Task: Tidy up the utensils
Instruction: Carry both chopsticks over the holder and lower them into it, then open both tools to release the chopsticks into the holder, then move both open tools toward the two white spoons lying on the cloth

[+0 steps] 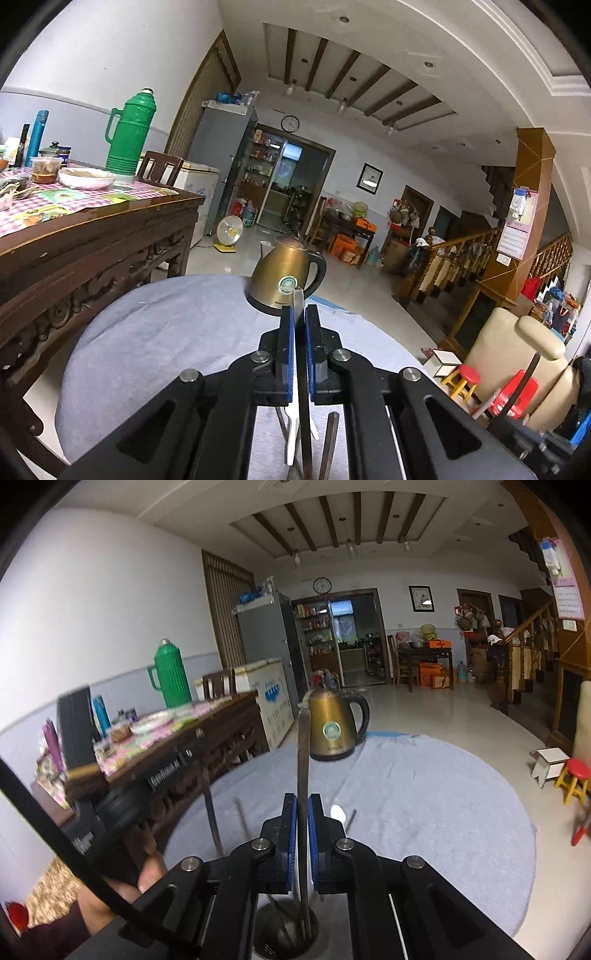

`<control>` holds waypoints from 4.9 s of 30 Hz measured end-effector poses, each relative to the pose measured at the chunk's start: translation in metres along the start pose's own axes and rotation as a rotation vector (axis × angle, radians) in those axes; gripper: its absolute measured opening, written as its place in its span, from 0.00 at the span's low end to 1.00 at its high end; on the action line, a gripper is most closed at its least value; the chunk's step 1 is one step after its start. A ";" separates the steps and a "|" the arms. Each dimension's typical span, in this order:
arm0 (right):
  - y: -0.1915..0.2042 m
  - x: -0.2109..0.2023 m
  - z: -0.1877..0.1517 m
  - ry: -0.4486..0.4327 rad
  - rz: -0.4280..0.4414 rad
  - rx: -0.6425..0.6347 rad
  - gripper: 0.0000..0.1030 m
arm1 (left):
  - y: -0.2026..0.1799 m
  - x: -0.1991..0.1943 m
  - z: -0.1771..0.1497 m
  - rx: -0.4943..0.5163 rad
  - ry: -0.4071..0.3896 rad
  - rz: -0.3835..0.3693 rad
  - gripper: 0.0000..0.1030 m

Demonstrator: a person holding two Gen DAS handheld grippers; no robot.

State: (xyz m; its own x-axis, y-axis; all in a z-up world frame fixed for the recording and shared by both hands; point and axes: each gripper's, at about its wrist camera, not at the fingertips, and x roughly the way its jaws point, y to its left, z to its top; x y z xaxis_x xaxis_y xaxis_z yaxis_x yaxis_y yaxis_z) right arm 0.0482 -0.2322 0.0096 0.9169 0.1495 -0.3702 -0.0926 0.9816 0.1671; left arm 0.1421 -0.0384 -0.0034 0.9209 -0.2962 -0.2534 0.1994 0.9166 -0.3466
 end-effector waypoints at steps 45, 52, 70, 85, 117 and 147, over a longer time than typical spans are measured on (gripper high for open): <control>-0.079 0.020 -0.055 0.120 -0.004 0.334 0.61 | 0.014 -0.029 -0.060 0.097 0.138 0.059 0.56; -0.099 0.014 -0.064 0.134 -0.016 0.397 0.61 | 0.015 -0.043 -0.063 0.142 0.147 0.110 0.66; -0.091 0.007 -0.070 0.162 0.005 0.395 0.61 | 0.010 -0.071 -0.066 0.310 0.138 0.225 0.84; -0.109 0.032 -0.081 0.220 -0.028 0.453 0.61 | 0.065 -0.037 -0.070 0.187 0.257 0.312 0.84; -0.136 0.082 -0.098 0.356 -0.036 0.519 0.61 | 0.106 0.011 -0.083 0.146 0.380 0.358 0.84; -0.166 0.222 -0.071 0.533 0.043 0.493 0.61 | 0.021 0.170 -0.110 0.386 0.691 -0.009 0.84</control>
State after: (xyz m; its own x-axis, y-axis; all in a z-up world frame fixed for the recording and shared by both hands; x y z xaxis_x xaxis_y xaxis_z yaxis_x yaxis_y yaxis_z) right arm 0.2396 -0.3536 -0.1647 0.5907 0.3473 -0.7283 0.1769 0.8249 0.5368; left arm 0.2658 -0.0990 -0.1527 0.5272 -0.2880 -0.7994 0.4244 0.9043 -0.0459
